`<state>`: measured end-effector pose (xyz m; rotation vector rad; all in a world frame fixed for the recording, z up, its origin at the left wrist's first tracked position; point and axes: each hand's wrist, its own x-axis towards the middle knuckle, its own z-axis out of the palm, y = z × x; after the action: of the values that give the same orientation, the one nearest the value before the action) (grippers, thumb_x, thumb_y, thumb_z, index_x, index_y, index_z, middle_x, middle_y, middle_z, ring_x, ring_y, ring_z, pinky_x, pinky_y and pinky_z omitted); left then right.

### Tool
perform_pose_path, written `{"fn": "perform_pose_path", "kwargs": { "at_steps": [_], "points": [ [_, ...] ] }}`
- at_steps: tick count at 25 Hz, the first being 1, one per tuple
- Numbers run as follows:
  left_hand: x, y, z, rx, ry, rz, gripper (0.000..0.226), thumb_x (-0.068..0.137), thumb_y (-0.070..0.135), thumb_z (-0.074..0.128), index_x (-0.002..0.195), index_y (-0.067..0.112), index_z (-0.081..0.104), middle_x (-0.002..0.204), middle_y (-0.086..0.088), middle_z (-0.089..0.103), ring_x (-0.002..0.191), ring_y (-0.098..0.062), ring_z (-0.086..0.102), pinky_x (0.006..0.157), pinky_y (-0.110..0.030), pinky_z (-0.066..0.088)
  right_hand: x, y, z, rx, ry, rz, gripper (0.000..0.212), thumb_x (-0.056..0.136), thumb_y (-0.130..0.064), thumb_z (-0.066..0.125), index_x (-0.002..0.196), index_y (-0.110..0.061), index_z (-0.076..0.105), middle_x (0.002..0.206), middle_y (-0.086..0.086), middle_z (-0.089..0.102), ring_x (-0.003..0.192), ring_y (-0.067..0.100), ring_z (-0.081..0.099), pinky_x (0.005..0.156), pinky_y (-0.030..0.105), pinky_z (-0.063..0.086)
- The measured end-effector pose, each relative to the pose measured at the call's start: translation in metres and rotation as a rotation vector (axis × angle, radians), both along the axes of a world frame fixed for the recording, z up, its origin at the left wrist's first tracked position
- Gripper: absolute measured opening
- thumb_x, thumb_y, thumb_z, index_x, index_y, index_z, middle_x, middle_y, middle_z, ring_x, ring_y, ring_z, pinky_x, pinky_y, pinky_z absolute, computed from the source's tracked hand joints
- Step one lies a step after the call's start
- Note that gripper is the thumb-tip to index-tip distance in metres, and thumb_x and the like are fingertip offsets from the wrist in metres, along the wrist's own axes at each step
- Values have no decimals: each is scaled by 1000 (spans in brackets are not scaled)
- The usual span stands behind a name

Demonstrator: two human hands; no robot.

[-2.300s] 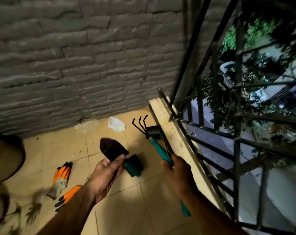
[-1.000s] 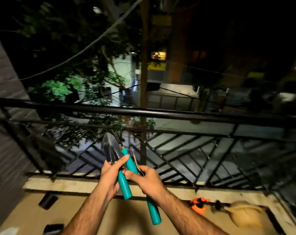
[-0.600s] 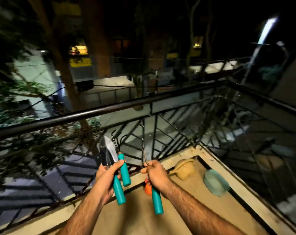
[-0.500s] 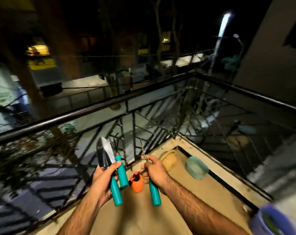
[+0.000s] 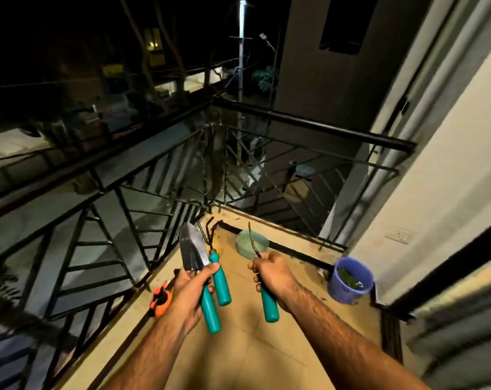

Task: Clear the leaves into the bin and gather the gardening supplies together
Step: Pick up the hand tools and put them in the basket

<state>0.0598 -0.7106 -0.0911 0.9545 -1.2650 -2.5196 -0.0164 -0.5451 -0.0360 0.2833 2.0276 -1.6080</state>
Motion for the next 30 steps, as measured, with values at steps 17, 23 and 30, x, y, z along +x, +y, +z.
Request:
{"fn": "perform_pose_path", "kwargs": {
  "at_steps": [17,23,30],
  "points": [
    [-188,168,32,10,19,132,42,76,11,84,113,19,65,74,0,74,57,-8,60,49,-23,51,-218,178,26,-78,119,38,15,95,-11,51,106,-5,59,81,10,57,55,11,52,44,24,46],
    [-286,141,21,38,4,135,47,75,8,85,116,16,64,76,-1,71,57,-7,61,47,-21,49,-300,155,19,-125,101,-8,21,99,-7,53,120,-9,56,89,9,61,59,11,56,49,25,50],
    [-374,146,36,2,22,186,46,76,5,83,116,17,64,82,-2,69,60,-6,60,47,-20,49,-383,147,20,-217,55,57,24,104,-21,53,128,-25,55,99,6,67,62,11,56,50,25,51]
  ]
}}
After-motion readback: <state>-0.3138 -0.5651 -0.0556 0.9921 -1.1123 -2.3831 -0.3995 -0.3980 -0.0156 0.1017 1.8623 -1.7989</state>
